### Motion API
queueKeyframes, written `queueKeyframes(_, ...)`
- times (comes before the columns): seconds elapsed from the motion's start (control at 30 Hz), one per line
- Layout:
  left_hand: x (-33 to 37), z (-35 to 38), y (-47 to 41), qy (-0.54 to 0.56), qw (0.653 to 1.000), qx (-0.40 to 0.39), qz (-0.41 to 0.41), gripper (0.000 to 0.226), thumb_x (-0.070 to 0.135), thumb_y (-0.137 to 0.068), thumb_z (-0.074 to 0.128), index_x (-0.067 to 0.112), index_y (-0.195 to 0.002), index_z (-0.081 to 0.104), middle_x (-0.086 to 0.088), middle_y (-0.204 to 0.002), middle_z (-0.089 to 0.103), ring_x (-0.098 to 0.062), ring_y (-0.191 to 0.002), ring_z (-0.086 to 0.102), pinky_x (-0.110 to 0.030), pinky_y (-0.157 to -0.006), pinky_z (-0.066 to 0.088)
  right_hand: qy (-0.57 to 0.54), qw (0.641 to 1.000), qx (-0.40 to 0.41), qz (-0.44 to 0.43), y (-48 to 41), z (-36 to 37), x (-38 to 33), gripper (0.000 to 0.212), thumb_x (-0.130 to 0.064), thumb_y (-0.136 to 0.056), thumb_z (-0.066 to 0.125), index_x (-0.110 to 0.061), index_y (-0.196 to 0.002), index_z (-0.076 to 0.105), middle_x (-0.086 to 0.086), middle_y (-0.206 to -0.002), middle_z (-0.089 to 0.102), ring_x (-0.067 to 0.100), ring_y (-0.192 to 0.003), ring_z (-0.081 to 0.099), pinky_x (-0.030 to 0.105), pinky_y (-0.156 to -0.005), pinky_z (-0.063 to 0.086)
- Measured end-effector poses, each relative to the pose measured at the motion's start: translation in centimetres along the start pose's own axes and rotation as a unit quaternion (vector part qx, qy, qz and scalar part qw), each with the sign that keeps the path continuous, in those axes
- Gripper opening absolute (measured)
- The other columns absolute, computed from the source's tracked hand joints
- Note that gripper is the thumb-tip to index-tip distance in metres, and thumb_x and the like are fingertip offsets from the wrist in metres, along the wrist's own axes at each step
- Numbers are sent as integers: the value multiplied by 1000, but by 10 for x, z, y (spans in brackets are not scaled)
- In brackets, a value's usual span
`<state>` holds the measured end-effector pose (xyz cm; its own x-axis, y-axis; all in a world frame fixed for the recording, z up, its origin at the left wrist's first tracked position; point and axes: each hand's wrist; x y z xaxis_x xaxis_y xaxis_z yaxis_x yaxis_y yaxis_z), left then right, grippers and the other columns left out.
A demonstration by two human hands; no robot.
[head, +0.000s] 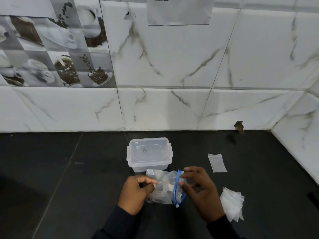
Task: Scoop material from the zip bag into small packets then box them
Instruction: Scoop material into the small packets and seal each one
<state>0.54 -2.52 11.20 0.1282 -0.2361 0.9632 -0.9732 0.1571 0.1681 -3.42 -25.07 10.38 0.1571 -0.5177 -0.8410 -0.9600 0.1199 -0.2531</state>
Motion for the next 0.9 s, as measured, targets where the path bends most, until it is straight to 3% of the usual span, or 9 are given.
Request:
queueKeyframes(0.07, 4, 7, -5, -12, 1000, -20, 16, 15, 4, -82, 73, 17, -80, 80, 0, -79, 77, -10, -75, 71, -21, -71, 54, 90, 985, -127, -70, 3, 6, -12, 29, -50, -79, 74, -38, -105, 70, -16, -131, 49, 0, -119, 49, 13, -94, 43)
queueKeyframes(0.13, 13, 14, -8, -19, 999, -32, 27, 14, 5, -83, 73, 18, -81, 80, 3, -81, 77, -9, -79, 72, -22, -76, 56, 176, 963, -176, -104, 0, 16, -7, 30, -56, -84, 61, -38, -108, 67, -19, -130, 46, -2, -114, 46, 14, -93, 43)
queueKeyframes(0.27, 29, 18, -21, -10, 996, -41, 77, 14, 10, -82, 76, 19, -92, 77, -1, -83, 76, -13, -79, 71, -22, -76, 56, 106, 986, -113, -54, -19, 3, -10, 20, -40, -86, 67, -21, -84, 69, -13, -96, 59, 5, -82, 61, 24, -74, 52)
queueKeyframes(0.37, 29, 14, -33, -5, 993, -91, 78, 42, 31, -72, 84, 26, -111, 70, -5, -94, 75, -24, -79, 69, -28, -79, 57, -47, 997, -57, 28, -32, -15, -20, 20, -27, -80, 80, -10, -76, 71, 4, -79, 68, 15, -67, 68, 32, -65, 58)
queueKeyframes(0.47, 28, 26, -37, -44, 981, -162, 95, 13, 27, -79, 80, 17, -86, 74, -7, -81, 74, -22, -69, 68, -30, -70, 55, -94, 990, -73, 77, -42, -28, -27, 21, -23, -81, 80, -5, -78, 70, 11, -74, 71, 18, -62, 70, 29, -58, 58)
queueKeyframes(0.6, 30, 38, -47, -34, 983, -139, 119, 24, 24, -84, 75, 4, -74, 69, -11, -71, 71, -31, -71, 68, -46, -73, 54, -98, 991, -54, 72, -56, -49, -26, 22, -25, -83, 77, -7, -77, 67, 3, -91, 72, 24, -74, 70, 32, -57, 59)
queueKeyframes(0.7, 37, 43, -55, -10, 984, -126, 123, 27, 22, -84, 75, -2, -76, 68, -16, -74, 71, -31, -73, 69, -38, -74, 56, -181, 977, 24, 107, -62, -63, -22, 20, -23, -86, 74, -6, -92, 66, 6, -90, 73, 24, -76, 72, 35, -58, 56)
queueKeyframes(0.77, 41, 49, -60, 11, 985, -114, 127, 27, 21, -84, 75, -4, -77, 67, -22, -75, 69, -36, -74, 68, -38, -73, 58, -190, 971, 19, 142, -60, -59, -16, 27, -33, -85, 74, -12, -101, 67, 7, -90, 73, 23, -76, 72, 32, -58, 55)
queueKeyframes(0.9, 47, 71, -64, 38, 985, -130, 103, 18, 11, -84, 74, -6, -81, 68, -16, -73, 71, -18, -66, 70, -18, -60, 51, -154, 976, -29, 154, -47, -46, 3, 14, -27, -87, 74, -14, -82, 69, 2, -70, 67, 14, -64, 63, 24, -53, 49)
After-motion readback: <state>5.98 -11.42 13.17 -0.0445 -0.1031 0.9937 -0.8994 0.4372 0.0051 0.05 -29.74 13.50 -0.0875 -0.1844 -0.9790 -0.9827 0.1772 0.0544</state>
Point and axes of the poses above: each hand's wrist, its own y-axis away from the middle knuckle, its own z-axis out of the palm, x = y × z
